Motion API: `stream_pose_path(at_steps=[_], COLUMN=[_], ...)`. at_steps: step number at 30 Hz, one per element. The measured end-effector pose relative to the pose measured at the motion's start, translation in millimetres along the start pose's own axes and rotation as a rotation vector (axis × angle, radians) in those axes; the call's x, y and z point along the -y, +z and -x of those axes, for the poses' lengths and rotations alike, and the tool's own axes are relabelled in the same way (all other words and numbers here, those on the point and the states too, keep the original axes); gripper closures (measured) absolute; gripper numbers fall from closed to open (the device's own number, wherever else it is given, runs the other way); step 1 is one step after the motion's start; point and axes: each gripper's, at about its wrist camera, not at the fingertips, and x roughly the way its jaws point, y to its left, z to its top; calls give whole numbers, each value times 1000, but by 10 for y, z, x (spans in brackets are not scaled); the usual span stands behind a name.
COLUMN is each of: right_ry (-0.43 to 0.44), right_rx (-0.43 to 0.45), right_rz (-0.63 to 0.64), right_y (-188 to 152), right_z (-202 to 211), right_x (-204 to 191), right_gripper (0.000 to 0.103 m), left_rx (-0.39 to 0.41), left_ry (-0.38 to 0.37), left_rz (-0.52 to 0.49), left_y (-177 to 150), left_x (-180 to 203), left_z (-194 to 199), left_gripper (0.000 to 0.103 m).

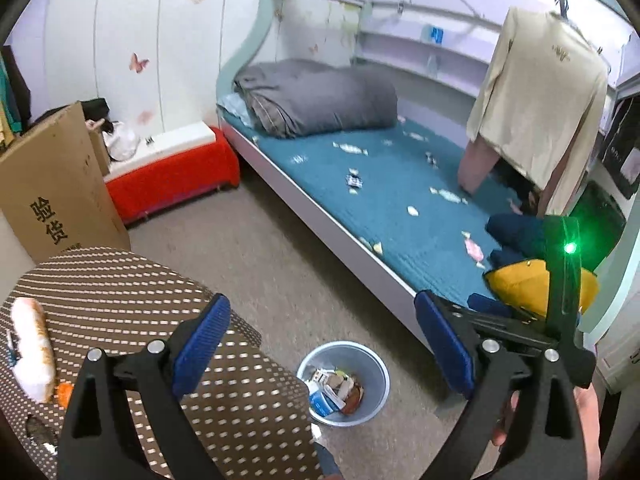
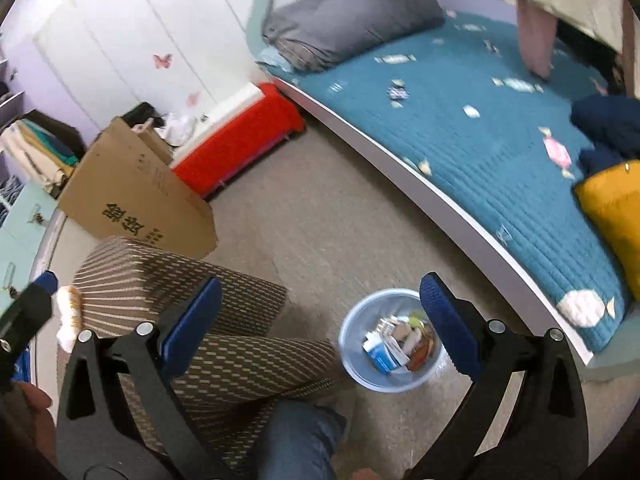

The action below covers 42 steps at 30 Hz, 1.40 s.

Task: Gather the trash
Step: 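Move both open tools back over the table toward the orange cap, then grasp the orange cap with the right tool while the left grasps the dark wrapper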

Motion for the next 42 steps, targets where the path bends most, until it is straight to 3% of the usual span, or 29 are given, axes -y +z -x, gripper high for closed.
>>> stream_pose_path(at_steps=[12, 22, 29, 39, 42], right_ry=[108, 188, 232, 240, 235], right_rx=[37, -21, -80, -158, -181], right_rz=[199, 382, 478, 614, 657], right_y=[-93, -477, -795, -1245, -1364], right_z=[359, 204, -52, -520, -652], right_x=[-1094, -2101, -2617, -3148, -3268], right_gripper=[6, 6, 6, 6, 14], left_rx=[123, 163, 142, 92, 60], left_ry=[88, 215, 301, 397, 401], left_rz=[70, 166, 247, 286, 307], left_y=[-183, -557, -930, -1463, -1631], left_x=[-674, -1449, -2017, -2496, -2613], left_z=[817, 1292, 1500, 1626, 1602], left_gripper=[10, 10, 10, 10, 10])
